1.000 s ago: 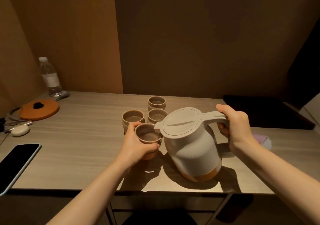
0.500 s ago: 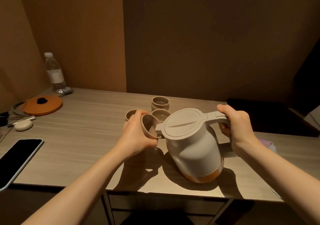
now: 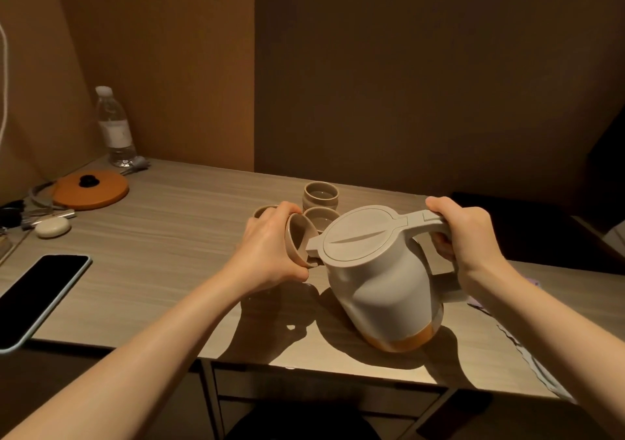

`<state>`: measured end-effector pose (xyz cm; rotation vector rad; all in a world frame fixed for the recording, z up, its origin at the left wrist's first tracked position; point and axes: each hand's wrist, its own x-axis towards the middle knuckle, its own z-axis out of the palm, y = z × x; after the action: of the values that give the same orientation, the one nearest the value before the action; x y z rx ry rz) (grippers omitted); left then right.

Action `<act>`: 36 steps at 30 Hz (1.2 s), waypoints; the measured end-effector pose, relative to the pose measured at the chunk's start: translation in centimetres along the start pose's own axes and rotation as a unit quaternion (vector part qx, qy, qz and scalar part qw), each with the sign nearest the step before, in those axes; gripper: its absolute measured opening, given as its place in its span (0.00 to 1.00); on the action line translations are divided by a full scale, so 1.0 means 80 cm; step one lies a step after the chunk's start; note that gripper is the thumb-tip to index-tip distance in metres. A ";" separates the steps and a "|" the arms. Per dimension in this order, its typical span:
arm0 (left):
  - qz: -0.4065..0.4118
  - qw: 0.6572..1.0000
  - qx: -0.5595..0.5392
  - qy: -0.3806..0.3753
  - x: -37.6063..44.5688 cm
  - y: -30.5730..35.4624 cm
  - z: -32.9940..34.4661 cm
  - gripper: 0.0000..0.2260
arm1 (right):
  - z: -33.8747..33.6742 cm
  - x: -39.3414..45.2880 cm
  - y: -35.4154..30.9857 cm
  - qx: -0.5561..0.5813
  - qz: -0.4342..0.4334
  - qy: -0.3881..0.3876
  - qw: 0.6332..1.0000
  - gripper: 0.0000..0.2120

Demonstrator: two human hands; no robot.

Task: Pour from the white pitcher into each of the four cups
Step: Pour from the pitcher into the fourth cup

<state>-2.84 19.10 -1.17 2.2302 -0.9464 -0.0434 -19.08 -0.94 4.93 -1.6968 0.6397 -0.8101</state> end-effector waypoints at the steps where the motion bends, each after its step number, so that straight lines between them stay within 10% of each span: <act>1: 0.001 1.000 0.002 0.001 -0.001 0.000 0.001 0.39 | 0.001 0.000 -0.001 -0.004 -0.003 -0.002 1.000 0.21; 36: -0.032 0.996 -0.065 0.045 -0.020 -0.039 0.017 0.39 | 0.044 0.022 -0.020 -0.124 -0.043 -0.053 0.990 0.21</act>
<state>-2.49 20.83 -4.50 2.1229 -0.8001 -0.0319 -15.24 0.25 6.20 -1.9910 0.6165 -0.7166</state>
